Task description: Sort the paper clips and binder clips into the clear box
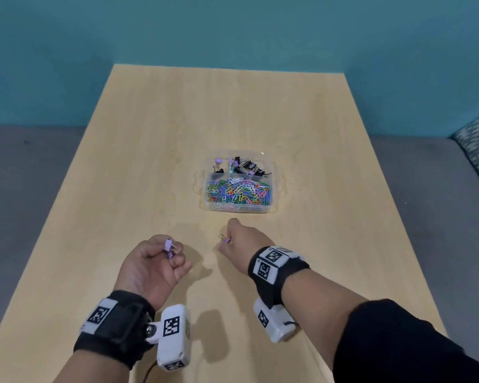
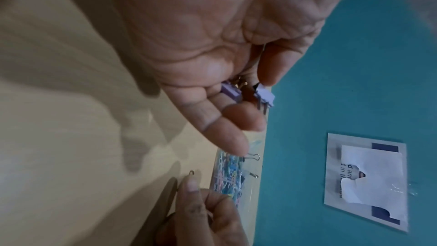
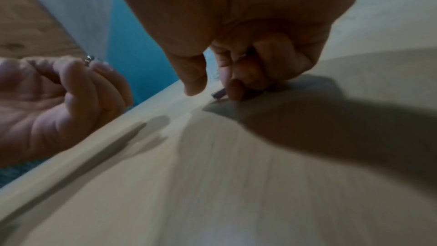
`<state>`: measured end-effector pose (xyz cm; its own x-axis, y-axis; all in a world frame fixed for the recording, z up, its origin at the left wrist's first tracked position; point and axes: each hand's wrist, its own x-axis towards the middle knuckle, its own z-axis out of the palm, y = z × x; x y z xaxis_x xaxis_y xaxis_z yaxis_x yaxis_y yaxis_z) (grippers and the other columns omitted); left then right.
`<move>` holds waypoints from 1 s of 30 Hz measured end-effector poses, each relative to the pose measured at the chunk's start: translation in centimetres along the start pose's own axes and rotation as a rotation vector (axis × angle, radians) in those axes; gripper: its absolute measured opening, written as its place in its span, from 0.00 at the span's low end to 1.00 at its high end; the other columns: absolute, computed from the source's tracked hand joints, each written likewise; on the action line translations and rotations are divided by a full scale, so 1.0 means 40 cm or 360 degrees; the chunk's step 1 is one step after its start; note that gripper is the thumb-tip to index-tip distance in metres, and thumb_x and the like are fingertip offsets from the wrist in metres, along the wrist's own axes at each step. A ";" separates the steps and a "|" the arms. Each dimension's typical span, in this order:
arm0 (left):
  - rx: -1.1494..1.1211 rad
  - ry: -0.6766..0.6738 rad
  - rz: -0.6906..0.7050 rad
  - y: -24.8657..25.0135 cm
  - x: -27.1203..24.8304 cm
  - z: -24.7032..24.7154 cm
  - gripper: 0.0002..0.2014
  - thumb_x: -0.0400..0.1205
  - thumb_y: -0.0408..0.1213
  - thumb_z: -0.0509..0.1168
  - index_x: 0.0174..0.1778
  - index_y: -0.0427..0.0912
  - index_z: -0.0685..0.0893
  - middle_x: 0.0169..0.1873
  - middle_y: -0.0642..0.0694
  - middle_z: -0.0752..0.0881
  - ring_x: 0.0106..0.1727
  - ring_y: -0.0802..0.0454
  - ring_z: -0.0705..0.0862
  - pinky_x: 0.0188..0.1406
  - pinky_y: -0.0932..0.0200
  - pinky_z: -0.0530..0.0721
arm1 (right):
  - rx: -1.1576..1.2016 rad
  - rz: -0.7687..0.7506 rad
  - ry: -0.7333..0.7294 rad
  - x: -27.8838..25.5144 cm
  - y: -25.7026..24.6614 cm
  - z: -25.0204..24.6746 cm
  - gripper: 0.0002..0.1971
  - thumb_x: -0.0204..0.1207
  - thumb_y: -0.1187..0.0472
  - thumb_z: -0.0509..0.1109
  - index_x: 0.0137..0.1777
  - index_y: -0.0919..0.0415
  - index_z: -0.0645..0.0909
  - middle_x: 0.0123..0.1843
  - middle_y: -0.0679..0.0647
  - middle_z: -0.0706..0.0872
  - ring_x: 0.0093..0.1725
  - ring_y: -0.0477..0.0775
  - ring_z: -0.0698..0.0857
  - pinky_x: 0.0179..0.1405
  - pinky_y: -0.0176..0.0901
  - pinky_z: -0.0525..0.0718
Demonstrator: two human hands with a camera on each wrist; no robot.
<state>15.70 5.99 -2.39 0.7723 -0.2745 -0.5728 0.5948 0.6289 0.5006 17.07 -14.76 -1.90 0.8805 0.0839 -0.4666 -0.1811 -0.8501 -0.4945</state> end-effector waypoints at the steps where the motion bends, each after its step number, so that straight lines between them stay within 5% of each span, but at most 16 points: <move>1: -0.0011 0.0006 0.0017 0.003 -0.003 -0.004 0.17 0.52 0.35 0.74 0.34 0.39 0.80 0.30 0.42 0.80 0.25 0.48 0.79 0.34 0.53 0.87 | -0.0066 0.0001 -0.0007 0.010 -0.010 0.004 0.14 0.77 0.46 0.63 0.47 0.53 0.63 0.41 0.52 0.79 0.39 0.60 0.78 0.34 0.47 0.70; 6: 0.0028 0.0238 0.0031 0.017 0.001 0.021 0.02 0.71 0.35 0.64 0.33 0.40 0.79 0.28 0.44 0.80 0.23 0.52 0.79 0.29 0.60 0.86 | -0.0327 -0.0004 -0.0160 0.040 -0.046 0.001 0.08 0.76 0.57 0.62 0.51 0.57 0.67 0.45 0.58 0.81 0.41 0.63 0.81 0.35 0.47 0.76; 11: 0.0811 0.0426 0.0288 0.051 0.061 0.128 0.06 0.80 0.26 0.60 0.39 0.39 0.77 0.30 0.40 0.80 0.21 0.52 0.76 0.24 0.59 0.80 | -0.0544 -0.0156 -0.0336 0.025 -0.059 -0.038 0.07 0.74 0.61 0.60 0.50 0.58 0.73 0.48 0.60 0.83 0.41 0.62 0.78 0.35 0.45 0.74; 13: 0.1201 0.0406 0.0413 0.080 0.099 0.193 0.07 0.78 0.23 0.60 0.38 0.39 0.78 0.30 0.39 0.80 0.21 0.52 0.75 0.23 0.60 0.78 | 0.0003 -0.0080 -0.0398 0.012 -0.052 -0.059 0.04 0.74 0.62 0.62 0.46 0.57 0.77 0.40 0.56 0.82 0.33 0.56 0.75 0.30 0.41 0.71; 15: 0.1553 0.0374 0.0523 0.113 0.144 0.262 0.08 0.76 0.23 0.59 0.36 0.39 0.79 0.30 0.40 0.80 0.23 0.51 0.75 0.23 0.60 0.80 | 0.1099 0.0212 -0.0406 0.001 -0.030 -0.096 0.08 0.71 0.68 0.59 0.40 0.58 0.78 0.24 0.52 0.74 0.20 0.49 0.68 0.19 0.32 0.62; 17: 0.1799 0.0330 0.0606 0.141 0.197 0.320 0.07 0.75 0.25 0.60 0.34 0.39 0.79 0.30 0.41 0.81 0.27 0.45 0.78 0.30 0.53 0.84 | 0.1995 0.0405 -0.0332 0.003 0.011 -0.153 0.10 0.69 0.70 0.56 0.37 0.59 0.78 0.22 0.51 0.69 0.18 0.48 0.63 0.17 0.28 0.57; 20: 0.2174 0.0278 0.0680 0.167 0.269 0.388 0.07 0.73 0.29 0.58 0.37 0.39 0.81 0.34 0.40 0.84 0.39 0.36 0.86 0.45 0.39 0.87 | 0.2565 0.0487 -0.0149 0.043 0.071 -0.252 0.06 0.76 0.65 0.63 0.38 0.62 0.77 0.29 0.54 0.77 0.24 0.50 0.77 0.14 0.34 0.73; 22: 0.2279 0.0261 0.0675 0.170 0.305 0.420 0.09 0.73 0.29 0.56 0.40 0.37 0.82 0.35 0.38 0.85 0.42 0.34 0.86 0.45 0.37 0.86 | 0.2658 0.0548 0.0011 0.083 0.083 -0.306 0.05 0.79 0.67 0.65 0.42 0.67 0.77 0.34 0.59 0.81 0.27 0.54 0.84 0.18 0.38 0.82; 26: 0.2305 0.0251 0.0590 0.167 0.357 0.446 0.08 0.74 0.30 0.58 0.39 0.41 0.83 0.36 0.38 0.86 0.43 0.35 0.87 0.46 0.38 0.87 | 0.2544 0.0566 0.0301 0.164 0.068 -0.361 0.04 0.79 0.71 0.64 0.44 0.72 0.77 0.38 0.63 0.78 0.31 0.57 0.83 0.35 0.48 0.90; 30: 0.2382 0.0200 0.0451 0.166 0.360 0.450 0.08 0.77 0.34 0.64 0.49 0.45 0.85 0.34 0.52 0.82 0.38 0.47 0.82 0.51 0.51 0.85 | 0.2227 0.0507 0.0243 0.216 0.021 -0.378 0.09 0.82 0.63 0.63 0.50 0.71 0.75 0.42 0.66 0.77 0.35 0.60 0.77 0.64 0.63 0.80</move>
<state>34.79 -6.87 4.38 0.9183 -0.1657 -0.3596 0.1669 -0.6617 0.7310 31.14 -22.62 4.75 0.7426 -0.1402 -0.6549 -0.5692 0.3830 -0.7275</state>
